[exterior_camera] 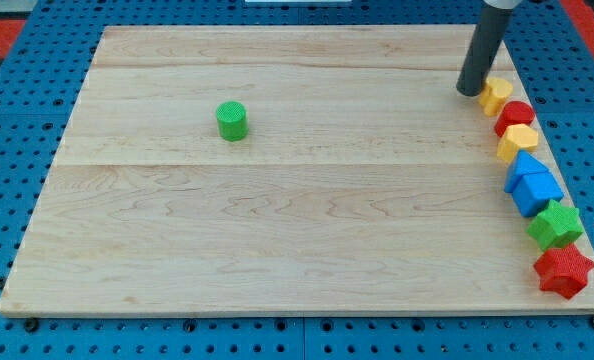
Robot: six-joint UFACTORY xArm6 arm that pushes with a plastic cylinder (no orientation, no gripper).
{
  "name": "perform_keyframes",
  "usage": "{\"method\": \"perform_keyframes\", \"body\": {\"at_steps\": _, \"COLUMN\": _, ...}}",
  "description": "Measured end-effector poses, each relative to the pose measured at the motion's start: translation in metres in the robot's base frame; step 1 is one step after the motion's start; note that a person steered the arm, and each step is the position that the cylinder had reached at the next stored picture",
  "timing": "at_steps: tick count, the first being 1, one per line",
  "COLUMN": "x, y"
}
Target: Place the green circle at the top of the heart
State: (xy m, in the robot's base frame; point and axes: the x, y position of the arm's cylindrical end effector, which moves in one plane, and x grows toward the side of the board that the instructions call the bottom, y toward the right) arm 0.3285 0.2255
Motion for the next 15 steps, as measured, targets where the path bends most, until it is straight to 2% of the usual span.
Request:
{"method": "perform_keyframes", "body": {"at_steps": 2, "x": 0.004, "y": 0.015}}
{"method": "perform_keyframes", "body": {"at_steps": 3, "x": -0.003, "y": -0.047}}
{"method": "perform_keyframes", "body": {"at_steps": 4, "x": -0.012, "y": -0.135}}
{"method": "perform_keyframes", "body": {"at_steps": 6, "x": -0.024, "y": -0.341}}
{"method": "perform_keyframes", "body": {"at_steps": 7, "x": 0.004, "y": -0.41}}
{"method": "perform_keyframes", "body": {"at_steps": 8, "x": 0.055, "y": -0.417}}
{"method": "perform_keyframes", "body": {"at_steps": 9, "x": 0.071, "y": -0.363}}
{"method": "perform_keyframes", "body": {"at_steps": 10, "x": 0.07, "y": -0.274}}
{"method": "perform_keyframes", "body": {"at_steps": 11, "x": 0.057, "y": -0.24}}
{"method": "perform_keyframes", "body": {"at_steps": 13, "x": 0.069, "y": -0.313}}
{"method": "perform_keyframes", "body": {"at_steps": 14, "x": 0.063, "y": -0.313}}
{"method": "perform_keyframes", "body": {"at_steps": 15, "x": 0.052, "y": -0.282}}
